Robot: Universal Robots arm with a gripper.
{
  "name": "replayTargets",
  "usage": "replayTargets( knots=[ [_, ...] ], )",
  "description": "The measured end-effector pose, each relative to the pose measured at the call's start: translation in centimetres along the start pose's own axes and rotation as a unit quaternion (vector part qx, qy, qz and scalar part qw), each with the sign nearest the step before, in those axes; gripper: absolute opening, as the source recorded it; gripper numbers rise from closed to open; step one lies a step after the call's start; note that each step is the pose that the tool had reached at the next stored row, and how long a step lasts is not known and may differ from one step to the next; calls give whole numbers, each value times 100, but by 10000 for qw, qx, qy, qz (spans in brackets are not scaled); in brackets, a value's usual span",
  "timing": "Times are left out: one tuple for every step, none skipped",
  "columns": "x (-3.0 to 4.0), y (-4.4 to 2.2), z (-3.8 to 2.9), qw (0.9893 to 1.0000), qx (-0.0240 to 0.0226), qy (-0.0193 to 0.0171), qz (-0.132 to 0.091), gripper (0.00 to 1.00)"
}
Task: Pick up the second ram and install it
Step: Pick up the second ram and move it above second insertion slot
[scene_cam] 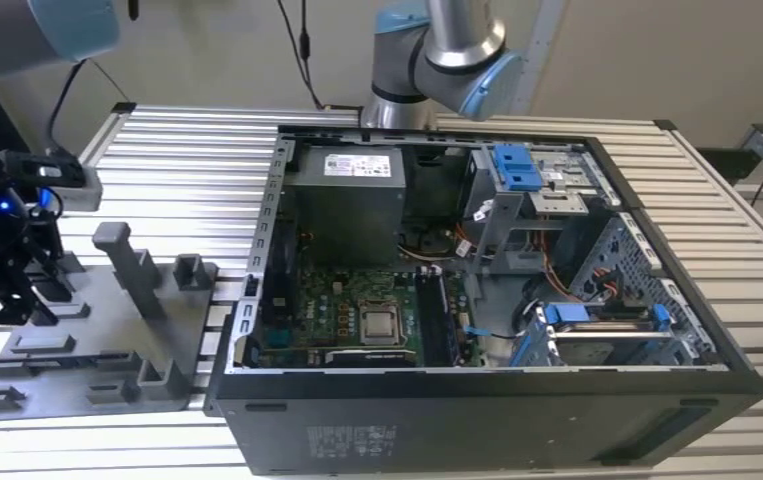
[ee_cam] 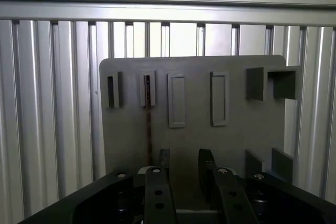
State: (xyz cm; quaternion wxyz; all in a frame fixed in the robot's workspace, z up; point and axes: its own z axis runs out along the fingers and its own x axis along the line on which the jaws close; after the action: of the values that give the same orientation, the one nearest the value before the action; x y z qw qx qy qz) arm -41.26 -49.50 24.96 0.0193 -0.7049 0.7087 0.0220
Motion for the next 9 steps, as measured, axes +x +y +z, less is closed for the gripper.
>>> replayTargets(
  knots=[
    [1,0,11,10000,0,0,-9,36],
    [2,0,25,10000,-1,0,-18,36],
    [3,0,40,10000,-1,0,-27,36],
    [5,0,53,10000,-1,-1,-37,36],
    [7,0,63,10000,-2,0,-48,36],
    [10,0,73,10000,-3,0,-61,36],
    [13,0,81,10000,-4,0,-75,36],
    [19,0,88,10000,-5,1,-90,36],
    [30,0,96,9999,-6,0,-105,36]
  ],
)
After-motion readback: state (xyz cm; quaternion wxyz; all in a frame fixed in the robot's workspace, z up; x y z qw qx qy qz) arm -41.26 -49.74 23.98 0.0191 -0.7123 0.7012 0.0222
